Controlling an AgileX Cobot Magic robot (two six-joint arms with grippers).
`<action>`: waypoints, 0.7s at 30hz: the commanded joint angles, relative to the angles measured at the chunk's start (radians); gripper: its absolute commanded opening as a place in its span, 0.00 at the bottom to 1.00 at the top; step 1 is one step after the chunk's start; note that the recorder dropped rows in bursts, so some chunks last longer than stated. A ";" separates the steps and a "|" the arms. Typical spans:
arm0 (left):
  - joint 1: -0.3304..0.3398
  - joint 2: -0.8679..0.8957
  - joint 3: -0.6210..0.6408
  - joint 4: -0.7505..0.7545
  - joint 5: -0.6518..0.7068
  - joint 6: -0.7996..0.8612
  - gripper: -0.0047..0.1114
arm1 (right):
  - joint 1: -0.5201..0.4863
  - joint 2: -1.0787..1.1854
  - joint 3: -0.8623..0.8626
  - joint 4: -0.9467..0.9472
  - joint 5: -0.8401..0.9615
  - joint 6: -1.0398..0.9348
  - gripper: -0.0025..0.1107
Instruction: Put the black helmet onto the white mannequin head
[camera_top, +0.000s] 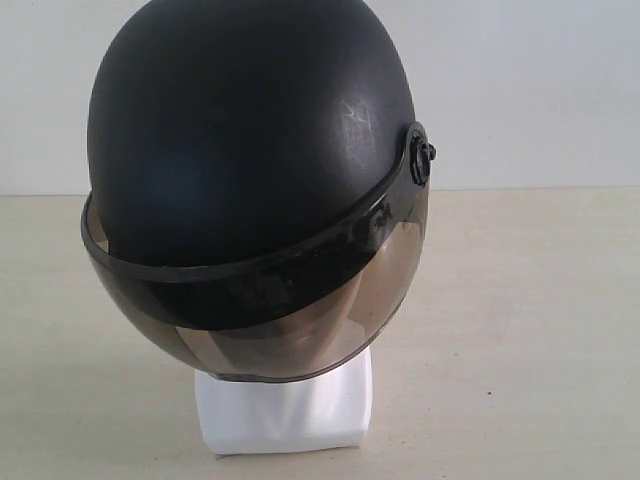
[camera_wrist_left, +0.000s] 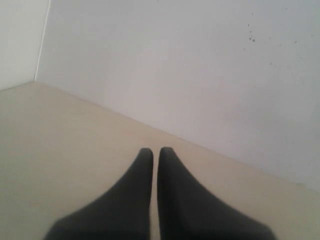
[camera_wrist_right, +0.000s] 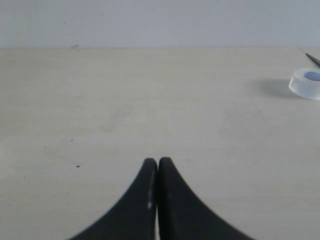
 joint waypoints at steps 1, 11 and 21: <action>0.002 -0.004 0.008 0.002 0.037 0.127 0.08 | -0.001 -0.005 -0.001 0.002 -0.005 -0.002 0.02; 0.002 -0.004 0.008 0.003 0.225 0.126 0.08 | -0.001 -0.005 -0.001 0.010 -0.004 -0.001 0.02; 0.002 -0.004 0.008 0.613 0.169 -0.431 0.08 | -0.001 -0.005 -0.001 0.010 -0.004 -0.001 0.02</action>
